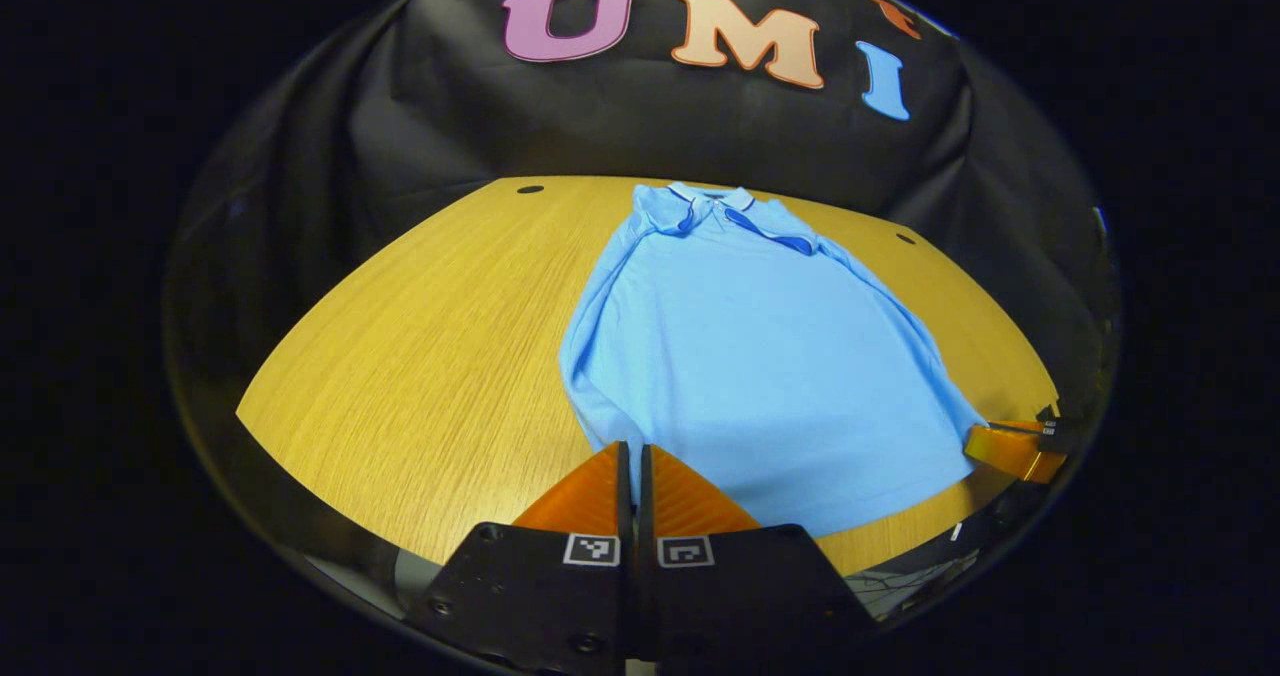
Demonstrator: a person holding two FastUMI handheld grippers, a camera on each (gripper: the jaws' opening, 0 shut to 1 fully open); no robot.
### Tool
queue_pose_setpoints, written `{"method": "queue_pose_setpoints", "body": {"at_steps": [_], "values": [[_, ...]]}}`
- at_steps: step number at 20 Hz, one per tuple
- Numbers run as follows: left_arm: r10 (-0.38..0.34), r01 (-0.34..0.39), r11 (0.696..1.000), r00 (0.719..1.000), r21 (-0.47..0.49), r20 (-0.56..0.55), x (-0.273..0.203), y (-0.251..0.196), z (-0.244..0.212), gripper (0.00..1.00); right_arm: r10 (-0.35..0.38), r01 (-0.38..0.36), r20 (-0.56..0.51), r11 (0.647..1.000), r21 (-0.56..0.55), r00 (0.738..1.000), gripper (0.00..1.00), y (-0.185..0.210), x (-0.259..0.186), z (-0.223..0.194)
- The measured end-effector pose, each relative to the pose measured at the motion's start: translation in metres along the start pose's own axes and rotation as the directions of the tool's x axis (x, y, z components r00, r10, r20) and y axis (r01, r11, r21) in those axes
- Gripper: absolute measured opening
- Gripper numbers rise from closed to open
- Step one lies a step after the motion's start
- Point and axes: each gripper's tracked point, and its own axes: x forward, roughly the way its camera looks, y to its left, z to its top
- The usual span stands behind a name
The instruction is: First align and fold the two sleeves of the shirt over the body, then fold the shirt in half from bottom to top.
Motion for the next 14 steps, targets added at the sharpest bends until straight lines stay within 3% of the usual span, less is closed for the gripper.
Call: {"method": "queue_pose_setpoints", "body": {"at_steps": [4,14], "values": [[-0.021,0.024,0.998,0.997,-0.056,0.069,0.0,-0.005,0.046,0.0,0.006,-0.007,0.051,1.0,0.012,0.999,0.04,-0.002,0.003,0.042],[-0.112,0.129,0.99,0.97,-0.064,0.216,0.048,-0.019,0.19,0.0,-0.028,0.029,0.224,1.0,-0.001,0.974,0.04,-0.006,0.045,0.183]]}}
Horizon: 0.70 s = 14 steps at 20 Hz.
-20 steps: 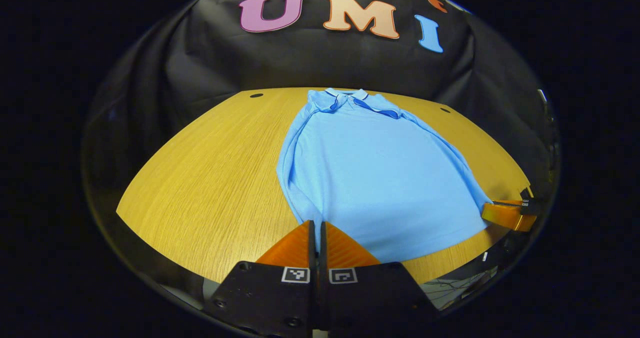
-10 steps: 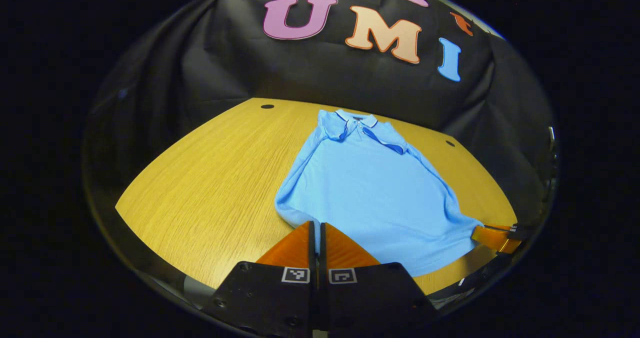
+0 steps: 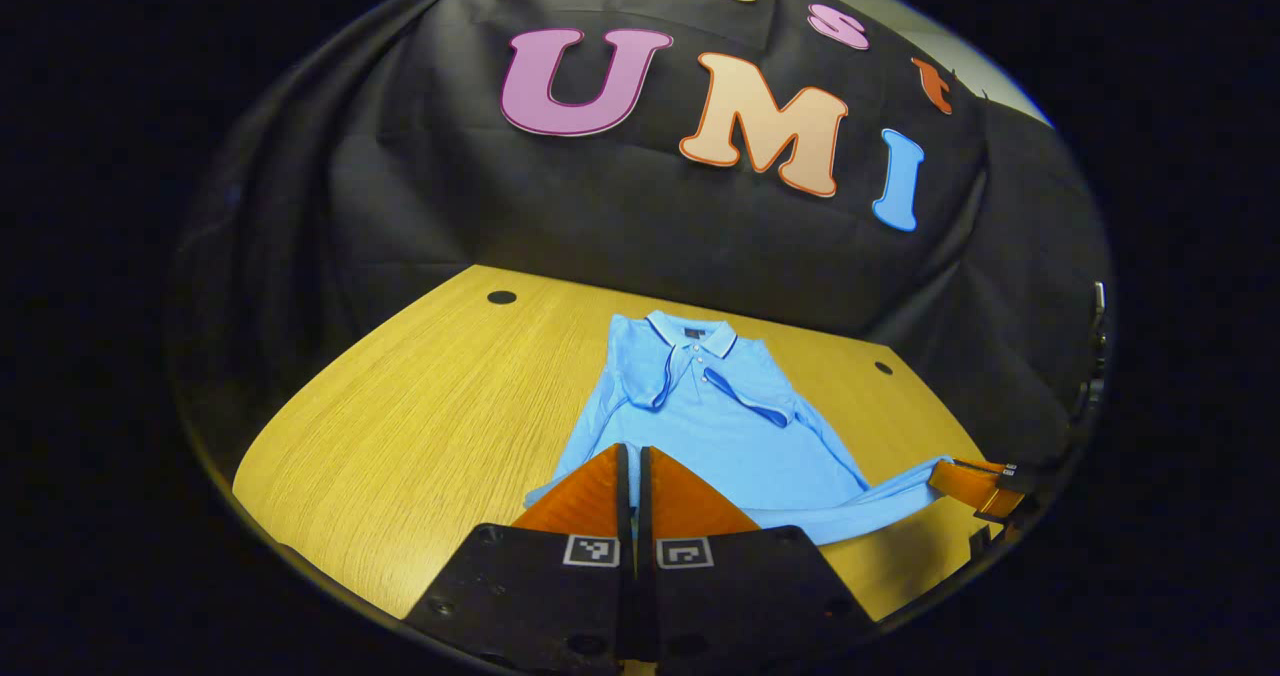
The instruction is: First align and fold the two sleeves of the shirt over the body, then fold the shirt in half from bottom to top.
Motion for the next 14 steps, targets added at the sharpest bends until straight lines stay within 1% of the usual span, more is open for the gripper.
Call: {"method": "queue_pose_setpoints", "body": {"at_steps": [5,6,7,10,14], "values": [[-0.055,0.054,0.998,0.998,0.017,0.027,0.069,0.002,0.058,0.0,-0.051,0.05,0.053,0.999,0.021,0.997,0.04,-0.004,0.065,0.066],[-0.064,0.063,0.998,0.998,0.025,0.023,0.086,0.003,0.066,0.0,-0.063,0.062,0.067,0.998,0.022,0.996,0.01,-0.006,0.08,0.079],[-0.074,0.073,0.997,0.997,0.033,0.015,0.102,0.004,0.072,0.0,-0.076,0.075,0.076,0.997,0.019,0.994,0.04,-0.008,0.095,0.092],[-0.081,0.081,0.995,0.997,0.053,0.004,0.151,0.011,0.089,0.0,-0.104,0.103,0.084,0.994,0.02,0.991,0.04,-0.011,0.144,0.12],[-0.079,0.08,0.996,0.997,0.04,-0.008,0.218,0.021,0.109,0.0,-0.135,0.134,0.071,0.991,0.012,0.988,0.03,-0.014,0.215,0.139]]}}
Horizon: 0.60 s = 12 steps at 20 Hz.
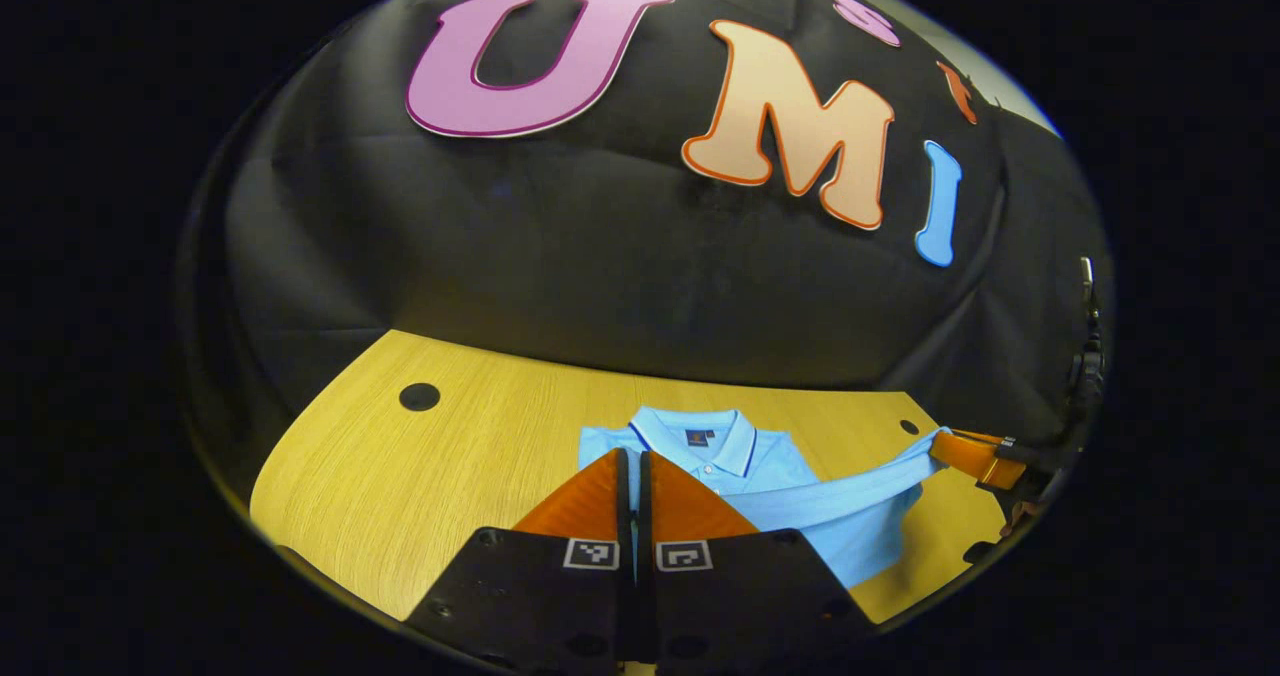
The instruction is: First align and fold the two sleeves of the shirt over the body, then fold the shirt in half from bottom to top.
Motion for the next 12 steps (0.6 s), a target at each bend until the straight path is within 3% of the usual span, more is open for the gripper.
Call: {"method": "queue_pose_setpoints", "body": {"at_steps": [5,11,12], "values": [[0.018,-0.017,1.0,0.998,0.012,-0.066,0.084,0.025,-0.015,0.0,-0.019,0.018,-0.055,1.0,-0.021,0.998,0.03,0.009,0.084,-0.018],[0.068,-0.059,0.996,0.983,0.06,-0.168,0.121,0.052,-0.054,0.0,-0.002,0.003,-0.119,1.0,0.01,0.993,0.04,0.015,0.121,-0.046],[0.085,-0.072,0.995,0.981,0.075,-0.177,0.121,0.057,-0.057,0.04,-0.004,0.006,-0.128,1.0,0.015,0.992,0.16,0.013,0.12,-0.05]]}}
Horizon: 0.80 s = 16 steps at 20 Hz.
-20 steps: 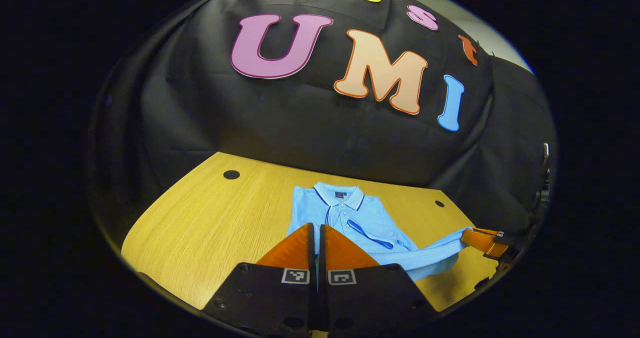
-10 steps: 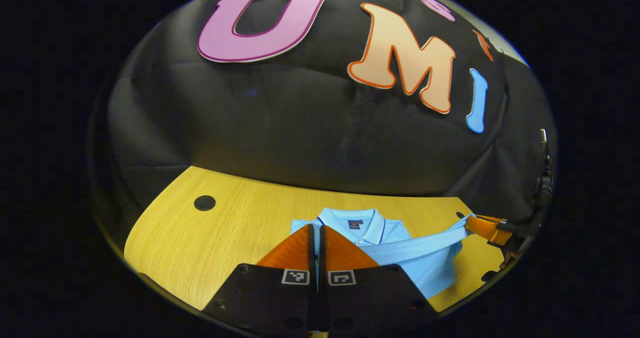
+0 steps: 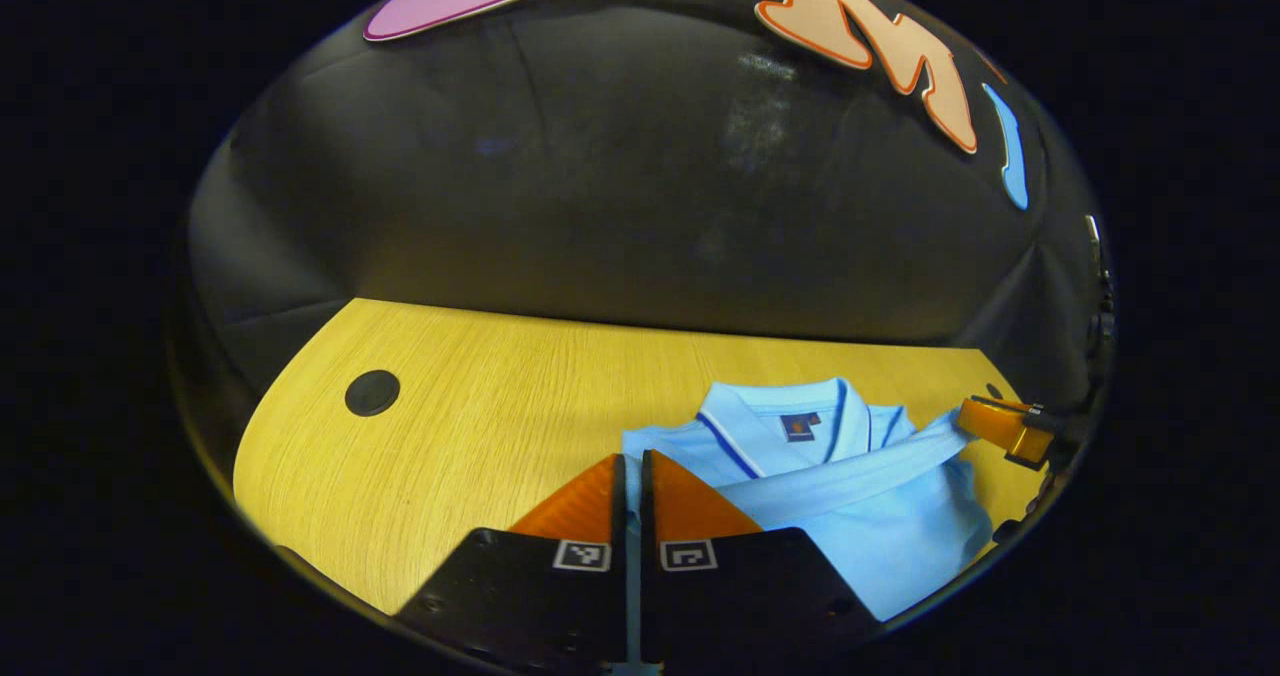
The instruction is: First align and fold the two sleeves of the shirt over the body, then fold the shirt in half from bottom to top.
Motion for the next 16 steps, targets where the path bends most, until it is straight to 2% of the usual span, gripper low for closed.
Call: {"method": "queue_pose_setpoints", "body": {"at_steps": [1,3,4,5,6,8,9,10,11,14,16], "values": [[-0.002,0.002,1.0,1.0,0.002,-0.008,-0.004,-0.001,-0.001,0.17,-0.007,0.007,-0.003,1.0,0.004,1.0,0.2,-0.004,-0.002,0.001],[0.019,-0.019,1.0,1.0,-0.014,0.003,-0.017,0.002,0.007,0.68,-0.004,0.003,0.006,0.999,0.032,1.0,0.87,-0.004,-0.02,0.005],[0.022,-0.021,0.999,1.0,-0.028,0.005,-0.024,0.002,0.008,0.94,-0.006,0.006,0.012,0.999,0.046,1.0,0.85,-0.005,-0.031,0.007],[0.016,-0.016,0.999,1.0,-0.044,0.007,-0.035,0.001,0.012,0.98,-0.006,0.005,0.021,0.999,0.049,1.0,0.92,-0.006,-0.045,0.01],[0.003,-0.003,0.998,1.0,-0.058,0.006,-0.05,-0.002,0.014,0.97,-0.009,0.008,0.029,0.999,0.04,1.0,0.99,-0.008,-0.061,0.011],[-0.024,0.025,0.998,0.999,-0.065,0.021,-0.083,-0.009,0.018,0.96,0.002,-0.003,0.047,1.0,0.021,0.999,1.0,-0.009,-0.096,0.012],[-0.023,0.024,0.998,0.999,-0.052,0.025,-0.1,-0.01,0.017,0.96,0.003,-0.003,0.05,1.0,0.019,0.999,0.96,-0.01,-0.111,0.012],[-0.02,0.022,0.999,0.999,-0.034,0.033,-0.121,-0.011,0.014,0.96,0.011,-0.013,0.053,1.0,0.025,0.999,0.99,-0.01,-0.131,0.01],[-0.016,0.017,1.0,0.999,-0.018,0.041,-0.138,-0.013,0.013,0.96,0.024,-0.026,0.06,0.999,0.04,0.998,0.96,-0.009,-0.15,0.009],[0.0,-0.001,1.0,0.998,0.015,0.062,-0.2,-0.029,-0.002,0.96,0.084,-0.091,0.075,0.991,0.095,0.994,0.99,-0.003,-0.204,0.003],[0.012,-0.014,1.0,0.997,0.022,0.07,-0.236,-0.042,-0.016,0.95,0.094,-0.1,0.074,0.991,0.09,0.993,0.99,-0.011,-0.231,-0.007]]}}
